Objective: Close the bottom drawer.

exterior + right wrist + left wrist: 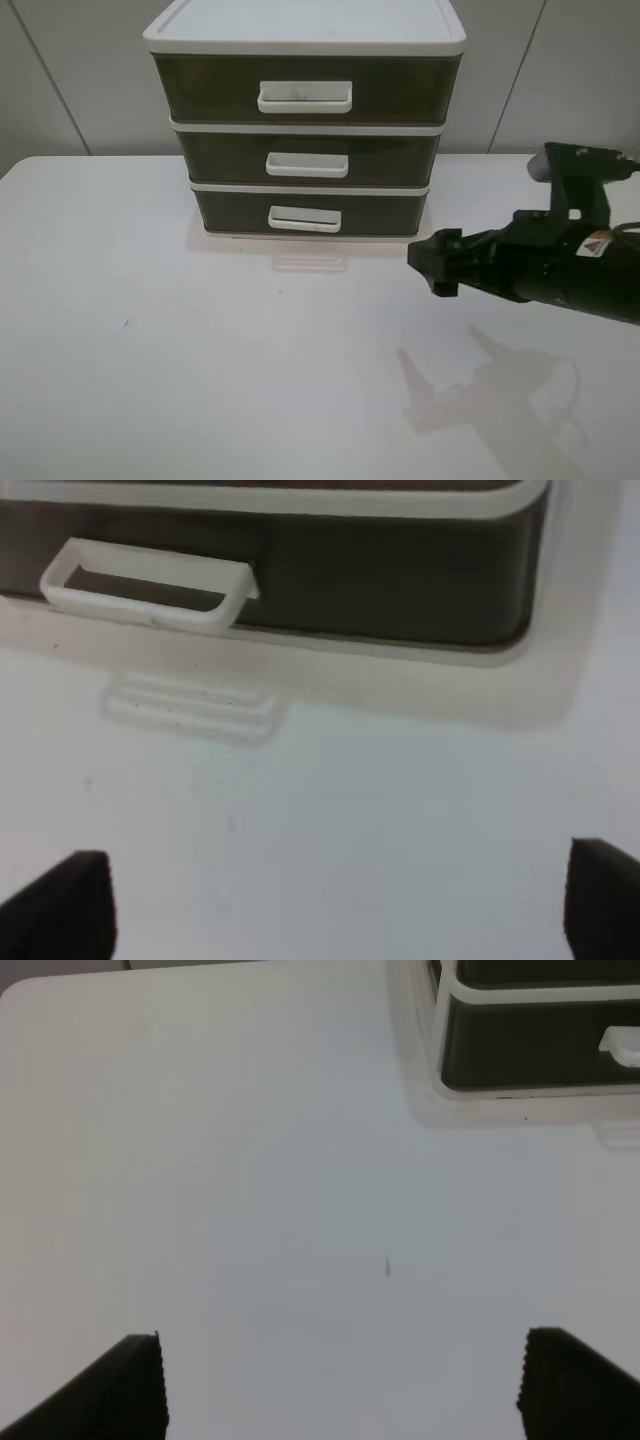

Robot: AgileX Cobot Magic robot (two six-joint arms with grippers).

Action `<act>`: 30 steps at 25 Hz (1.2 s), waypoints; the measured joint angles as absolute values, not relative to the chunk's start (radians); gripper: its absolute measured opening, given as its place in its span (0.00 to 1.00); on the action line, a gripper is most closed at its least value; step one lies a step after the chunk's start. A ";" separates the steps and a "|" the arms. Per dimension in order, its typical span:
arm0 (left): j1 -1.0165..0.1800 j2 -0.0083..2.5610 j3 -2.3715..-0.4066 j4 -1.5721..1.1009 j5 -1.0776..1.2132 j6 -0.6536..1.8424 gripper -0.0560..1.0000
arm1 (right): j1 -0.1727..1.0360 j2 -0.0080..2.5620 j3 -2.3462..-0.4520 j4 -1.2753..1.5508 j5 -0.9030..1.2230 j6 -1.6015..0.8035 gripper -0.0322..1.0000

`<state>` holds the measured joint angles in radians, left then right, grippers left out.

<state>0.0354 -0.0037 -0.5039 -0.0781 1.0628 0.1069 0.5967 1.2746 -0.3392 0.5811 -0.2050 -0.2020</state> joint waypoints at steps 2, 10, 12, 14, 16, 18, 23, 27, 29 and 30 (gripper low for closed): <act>0.035 -0.004 -0.504 -0.078 1.063 0.107 0.73 | 0.533 1.138 -0.333 0.581 -0.072 -0.202 0.80; 0.035 -0.004 -0.504 -0.078 1.063 0.107 0.73 | 0.357 0.656 -0.333 0.563 0.266 -0.137 0.81; 0.035 -0.004 -0.504 -0.078 1.063 0.107 0.73 | 0.306 0.561 -0.336 0.511 0.339 -0.088 0.81; 0.035 -0.004 -0.504 -0.078 1.063 0.107 0.73 | 0.264 0.495 -0.358 0.422 0.422 -0.035 0.81; 0.035 -0.004 -0.504 -0.078 1.063 0.107 0.73 | 0.230 0.449 -0.407 0.329 0.523 0.017 0.81; 0.035 -0.004 -0.504 -0.078 1.063 0.107 0.73 | 0.211 0.419 -0.488 0.235 0.627 0.059 0.81; 0.035 -0.004 -0.504 -0.078 1.063 0.107 0.73 | 0.205 0.382 -0.642 0.059 0.863 0.102 0.81; 0.035 -0.004 -0.504 -0.078 1.063 0.107 0.73 | 0.205 0.319 -0.678 -0.020 0.965 0.105 0.81; 0.035 -0.004 -0.504 -0.078 1.063 0.107 0.73 | 0.205 0.270 -0.678 -0.041 0.987 0.105 0.81; 0.035 -0.004 -0.504 -0.078 1.063 0.107 0.73 | 0.205 0.250 -0.679 -0.046 0.992 0.105 0.81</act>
<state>0.0354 -0.0037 -0.5039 -0.0781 1.0628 0.1069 0.2053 0.2499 -0.6790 -0.0460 0.9924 0.1054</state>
